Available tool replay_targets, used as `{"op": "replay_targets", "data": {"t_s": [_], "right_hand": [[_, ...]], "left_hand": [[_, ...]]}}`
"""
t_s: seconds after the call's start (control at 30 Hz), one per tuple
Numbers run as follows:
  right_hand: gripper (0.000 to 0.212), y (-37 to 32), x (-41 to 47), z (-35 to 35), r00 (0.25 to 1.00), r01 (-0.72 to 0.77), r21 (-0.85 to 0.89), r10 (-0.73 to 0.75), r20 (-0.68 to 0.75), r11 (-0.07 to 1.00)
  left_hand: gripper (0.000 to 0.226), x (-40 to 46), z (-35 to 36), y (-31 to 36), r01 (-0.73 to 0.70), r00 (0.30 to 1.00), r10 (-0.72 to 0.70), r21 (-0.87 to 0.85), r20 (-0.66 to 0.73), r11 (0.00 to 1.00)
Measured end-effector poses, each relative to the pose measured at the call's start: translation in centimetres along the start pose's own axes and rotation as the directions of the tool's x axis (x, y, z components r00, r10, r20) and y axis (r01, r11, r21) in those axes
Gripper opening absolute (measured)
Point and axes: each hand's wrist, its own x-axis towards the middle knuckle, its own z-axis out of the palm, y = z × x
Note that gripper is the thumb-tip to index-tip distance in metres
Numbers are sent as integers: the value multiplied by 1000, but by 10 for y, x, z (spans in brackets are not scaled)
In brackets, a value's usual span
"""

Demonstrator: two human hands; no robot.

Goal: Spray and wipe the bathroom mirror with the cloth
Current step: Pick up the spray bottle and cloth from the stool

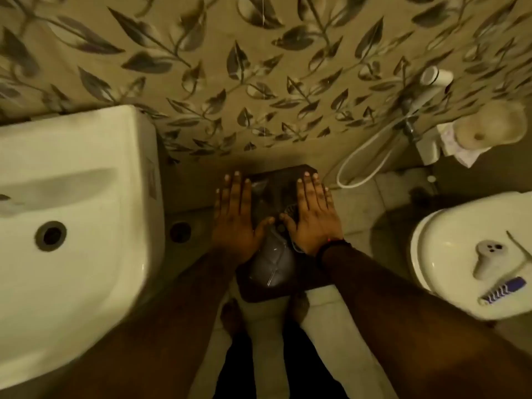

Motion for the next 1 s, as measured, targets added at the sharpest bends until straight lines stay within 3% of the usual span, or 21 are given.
{"op": "replay_targets", "data": {"t_s": [0.17, 0.33, 0.43, 0.73, 1.0], "right_hand": [[83, 9, -20, 39, 992, -89, -17, 90, 88, 996], [82, 16, -28, 59, 967, -124, -98, 143, 212, 987], [76, 19, -27, 64, 968, -112, -145, 142, 209, 983], [71, 24, -16, 66, 952, -95, -269, 167, 257, 958], [63, 22, -9, 69, 915, -116, -240, 198, 352, 964]], "left_hand": [[87, -22, 30, -1, 93, 985, -89, -17, 150, 996], [88, -33, 52, -7, 203, 925, -168, -70, 341, 977], [85, -33, 60, -9, 248, 892, -192, -87, 408, 965], [66, -30, 64, -9, 370, 839, -265, -140, 475, 919], [42, -33, 66, -9, 393, 827, -284, -137, 486, 909]]}}
